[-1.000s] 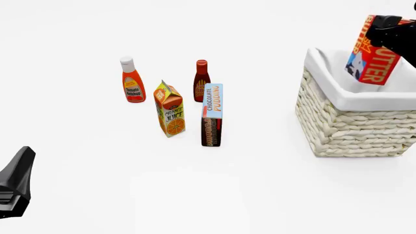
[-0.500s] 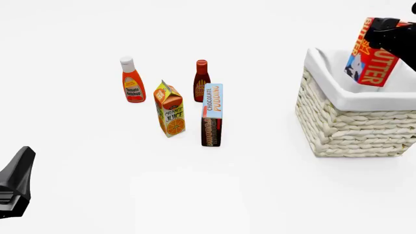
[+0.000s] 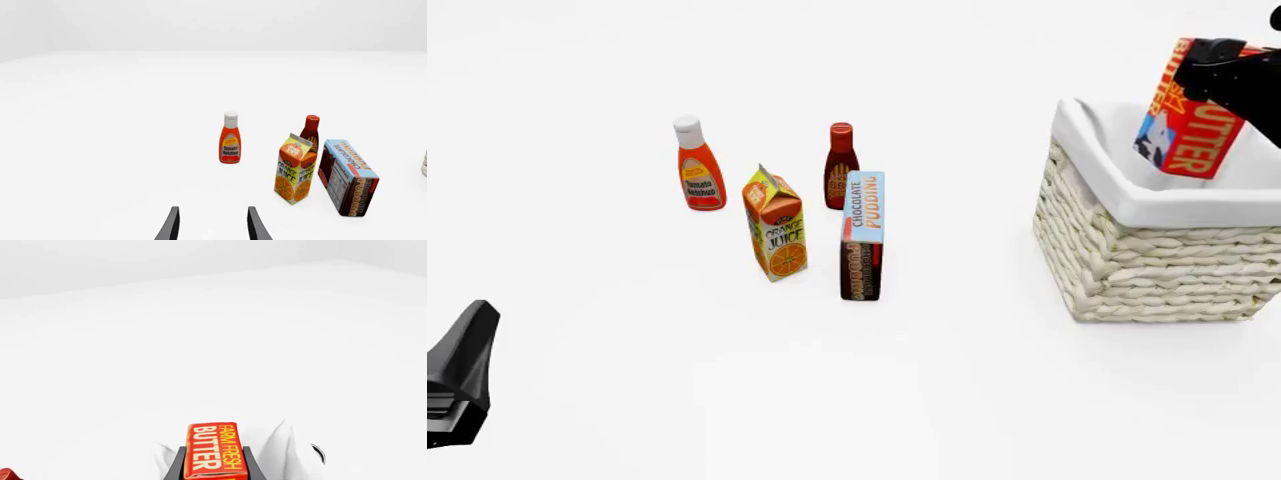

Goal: Pick the butter and place it in the basket.

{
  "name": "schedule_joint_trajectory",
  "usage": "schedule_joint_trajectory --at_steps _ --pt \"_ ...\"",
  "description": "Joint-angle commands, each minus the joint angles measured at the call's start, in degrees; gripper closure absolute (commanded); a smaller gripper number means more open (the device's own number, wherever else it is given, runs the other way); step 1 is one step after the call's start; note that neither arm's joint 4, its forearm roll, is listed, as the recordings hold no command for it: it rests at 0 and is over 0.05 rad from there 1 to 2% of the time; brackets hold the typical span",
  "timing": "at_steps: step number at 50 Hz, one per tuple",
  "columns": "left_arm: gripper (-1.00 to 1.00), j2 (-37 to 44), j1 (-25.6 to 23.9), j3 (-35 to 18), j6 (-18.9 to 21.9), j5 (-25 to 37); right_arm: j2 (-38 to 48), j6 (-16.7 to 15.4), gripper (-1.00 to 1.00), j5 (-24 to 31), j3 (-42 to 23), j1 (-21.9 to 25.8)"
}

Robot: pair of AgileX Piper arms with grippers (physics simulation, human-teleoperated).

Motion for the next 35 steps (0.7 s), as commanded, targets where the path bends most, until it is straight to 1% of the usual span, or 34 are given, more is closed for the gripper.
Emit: schedule_joint_trajectory --at_steps 1,35 --pt "-1.0 0.0 0.0 0.0 0.0 0.0 -0.2 1.2 1.0 -0.3 -1.0 0.0" --pt "-1.0 0.0 0.0 0.0 0.0 0.0 1.1 1.1 1.0 -0.9 -1.0 0.2"
